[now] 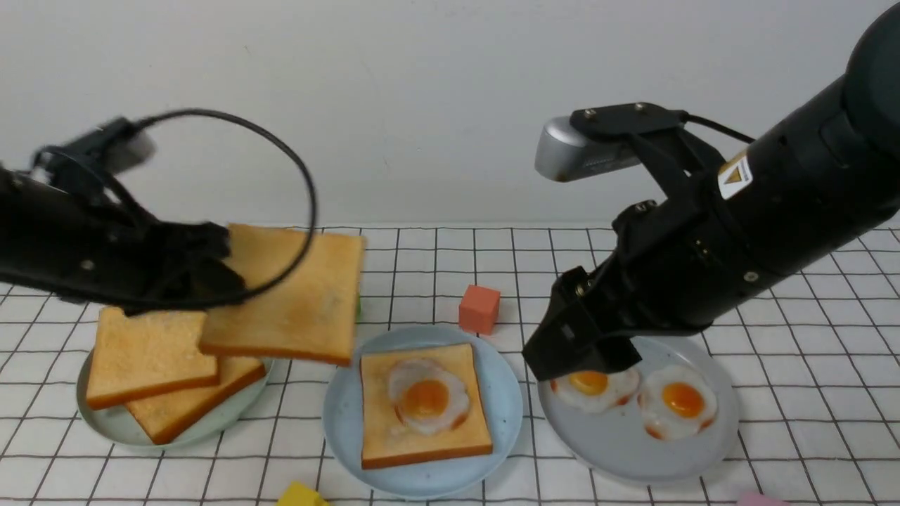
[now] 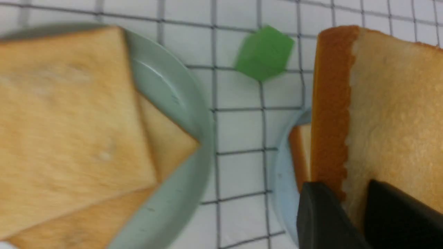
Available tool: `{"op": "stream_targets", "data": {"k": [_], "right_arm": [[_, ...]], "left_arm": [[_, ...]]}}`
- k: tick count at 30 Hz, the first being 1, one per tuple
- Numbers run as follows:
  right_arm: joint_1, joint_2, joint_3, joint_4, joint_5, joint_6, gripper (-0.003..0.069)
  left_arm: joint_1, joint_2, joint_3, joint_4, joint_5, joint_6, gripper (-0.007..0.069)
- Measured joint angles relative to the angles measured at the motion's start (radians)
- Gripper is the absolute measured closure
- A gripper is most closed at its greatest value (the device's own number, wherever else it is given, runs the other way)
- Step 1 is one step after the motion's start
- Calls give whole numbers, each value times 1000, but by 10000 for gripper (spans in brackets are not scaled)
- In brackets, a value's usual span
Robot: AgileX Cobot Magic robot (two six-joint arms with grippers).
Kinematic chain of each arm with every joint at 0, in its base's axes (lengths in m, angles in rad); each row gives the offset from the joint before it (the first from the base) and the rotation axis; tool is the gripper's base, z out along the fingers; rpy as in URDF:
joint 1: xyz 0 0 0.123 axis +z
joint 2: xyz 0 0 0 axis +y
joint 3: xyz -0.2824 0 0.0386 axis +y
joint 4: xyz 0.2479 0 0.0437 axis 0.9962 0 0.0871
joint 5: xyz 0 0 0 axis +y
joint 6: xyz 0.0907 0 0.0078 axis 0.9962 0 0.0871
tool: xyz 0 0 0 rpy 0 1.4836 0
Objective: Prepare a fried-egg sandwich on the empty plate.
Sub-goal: Use the left arm to place a slice of bread on the fried egg in the middle
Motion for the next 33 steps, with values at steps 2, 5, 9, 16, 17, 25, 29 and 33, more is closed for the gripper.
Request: {"op": "stream_targets", "data": {"k": [2,5,9,16,17,25,29,33], "right_arm": [[0,0,0,1,0,0,125],[0,0,0,0,0,0,125],[0,0,0,-1,3,0,125],[0,0,0,-1,9,-1,125],[0,0,0,-1,9,-2,125],[0,0,0,-1,7,-3,125],[0,0,0,-1,1,-3,127],[0,0,0,-1,-6,-3,197]], "left_arm": [[-57,23,24,-26,-29,3,450],[-152,84,44,-81,-104,6,450],[-231,169,44,-183,-233,7,450],[-239,247,45,-261,-307,14,459],[-239,256,45,-263,-304,14,466],[-239,266,45,-268,-270,14,470],[-239,266,45,-268,-246,14,424],[-239,253,45,-243,-193,14,287]]}}
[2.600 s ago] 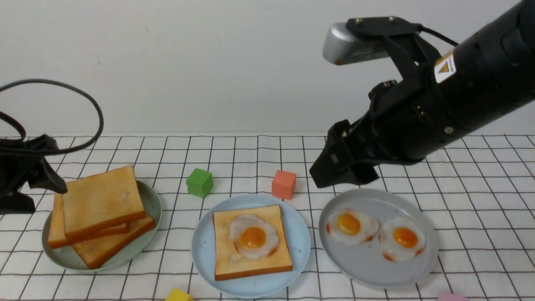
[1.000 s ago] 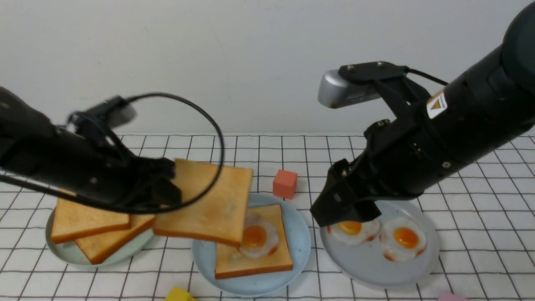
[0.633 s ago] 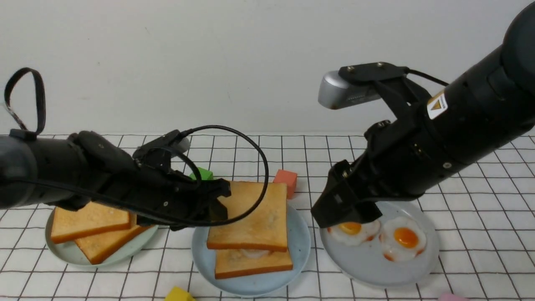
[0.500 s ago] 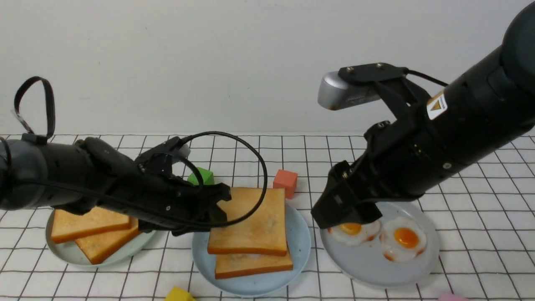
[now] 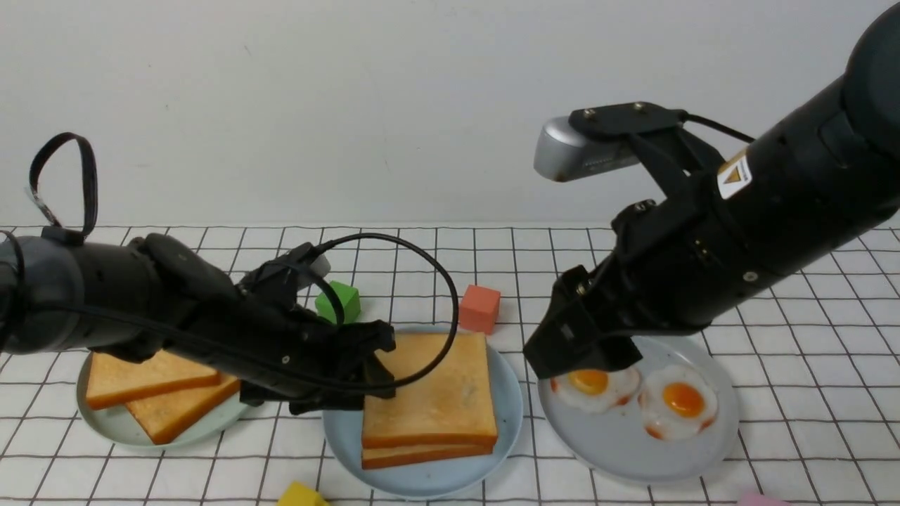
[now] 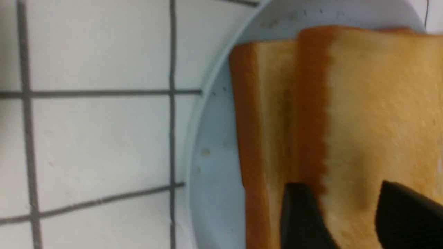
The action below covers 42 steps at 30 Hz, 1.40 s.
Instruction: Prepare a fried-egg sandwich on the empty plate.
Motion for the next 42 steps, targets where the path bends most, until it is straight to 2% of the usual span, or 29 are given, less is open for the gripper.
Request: {"op": "stream_targets", "data": {"k": [2,5,6,7,8,9,13,14,16,19,22,23,24,25,26,30,34,38,42], "right_arm": [[0,-2,0,-10,-6,0,282],[0,-21,1,-46,-26,11,470],[0,-39,1,-78,-37,29,557],[0,-48,1,-96,-45,50,606],[0,-57,1,-108,-49,53,624],[0,-75,2,-152,-59,80,659],[0,-176,34,-305,-98,185,669],[0,-183,39,-310,-101,190,669],[0,-278,116,-357,-159,229,669],[0,-427,261,-371,-258,260,669],[0,-635,434,-373,-377,275,669],[0,-649,446,-375,-377,276,669],[0,-762,557,-384,-439,280,669],[0,-849,620,-388,-476,282,669],[0,-849,620,-388,-484,282,669],[0,-1170,887,-404,-663,284,665],[0,-1356,1025,-444,-800,284,662],[0,-1449,1088,-454,-830,284,660],[0,-1455,1104,-457,-812,284,658]], "left_arm": [[0,-24,0,36,20,-1,222],[0,-90,0,126,36,-43,160],[0,-125,0,179,43,-69,144],[0,-151,0,219,49,-97,137],[0,-164,0,229,51,-104,134],[0,-203,0,300,68,-142,130],[0,-332,0,440,170,-224,148],[1,-338,0,445,183,-226,151],[1,-405,1,446,247,-225,204],[1,-516,3,423,311,-209,330],[1,-662,5,423,380,-208,523],[1,-672,5,426,388,-209,534],[1,-752,5,443,423,-218,613],[1,-794,6,454,441,-225,638],[1,-814,8,459,449,-228,638],[1,-1068,77,520,521,-292,638],[1,-1264,192,551,545,-352,638],[1,-1397,278,530,555,-408,638],[1,-1489,293,485,544,-417,638]]}}
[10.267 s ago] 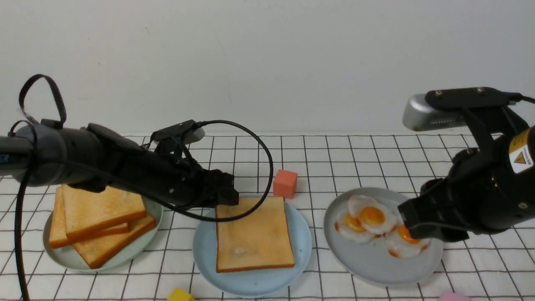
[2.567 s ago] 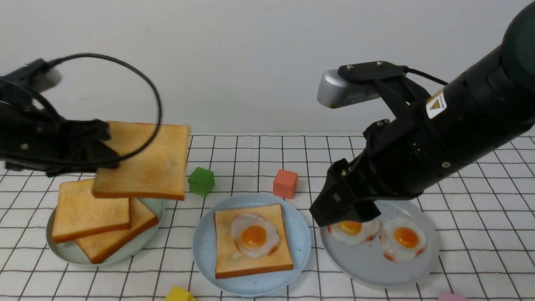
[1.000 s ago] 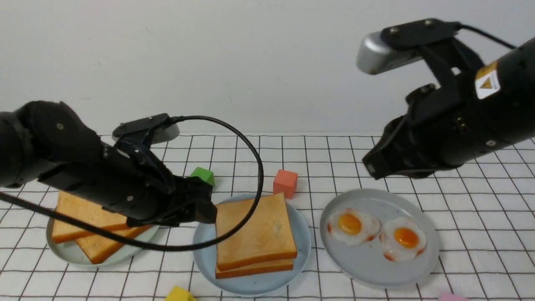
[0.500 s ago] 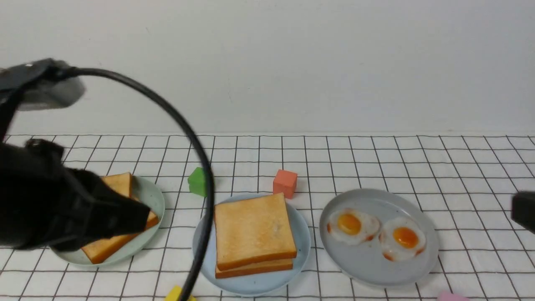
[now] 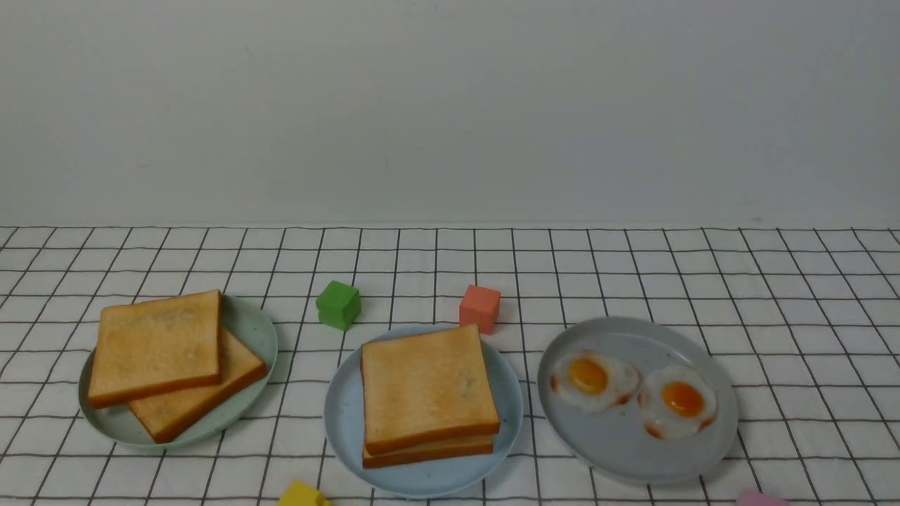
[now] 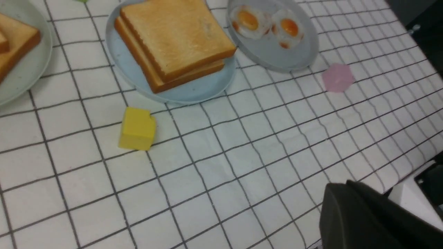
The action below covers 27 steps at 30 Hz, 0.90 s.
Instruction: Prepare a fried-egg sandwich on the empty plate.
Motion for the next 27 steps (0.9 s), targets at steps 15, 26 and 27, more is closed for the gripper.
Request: {"op": "stream_targets", "data": {"k": [15,26,27], "right_arm": [[0,0,1,-1,14,0,648],[0,0,1,-1,14,0,634],[0,0,1,-1,14,0,633]], "left_arm": [[0,-41,0,-42,-20,-3,638],[78,-160,283,397,-518,-94,638],[93,-200,359,446,-598,-149,638]]}}
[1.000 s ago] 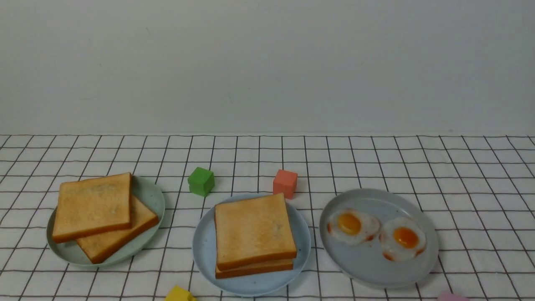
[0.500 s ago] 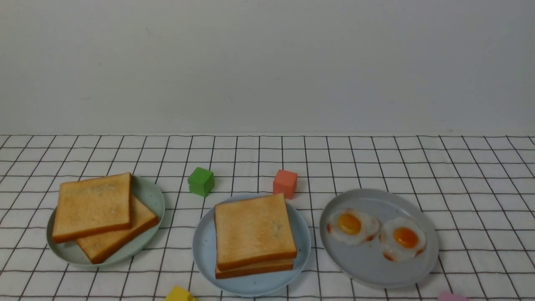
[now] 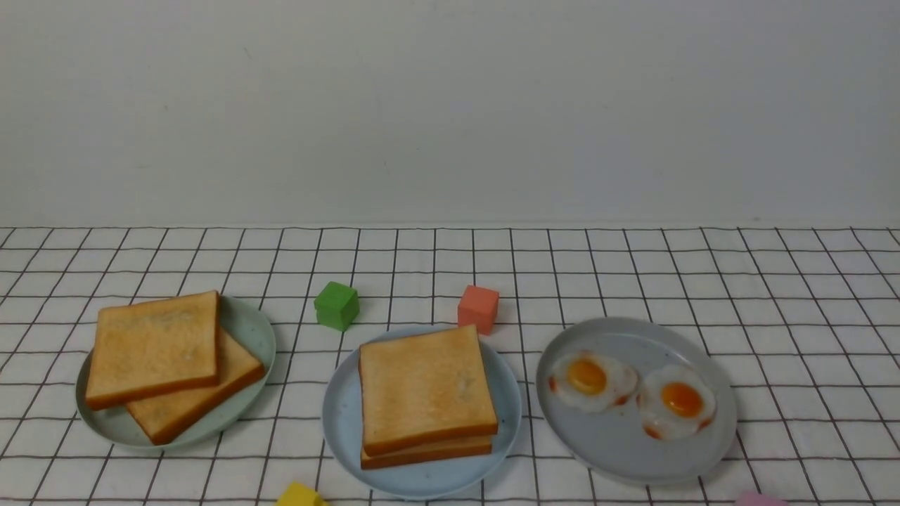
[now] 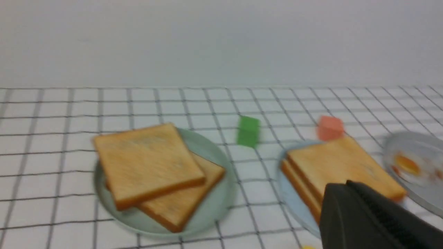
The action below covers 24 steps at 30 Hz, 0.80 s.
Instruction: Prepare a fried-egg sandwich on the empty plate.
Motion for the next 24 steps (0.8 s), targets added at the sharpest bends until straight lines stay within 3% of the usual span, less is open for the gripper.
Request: {"op": "stream_targets", "data": {"k": [4,6,9,24], "right_arm": [[0,0,0,0,0,0,629],[0,0,0,0,-1,0,627],[0,0,0,-1,0,0,623],[0,0,0,-4,-1,0,601]], "left_arm": [[14,-100,277,137,-189,-115,638],[15,-103,312,148,-176,-133,638],[17,-105,338,169,-38,-150,638],[-2,-105,338,178,-34,-150,627]]}}
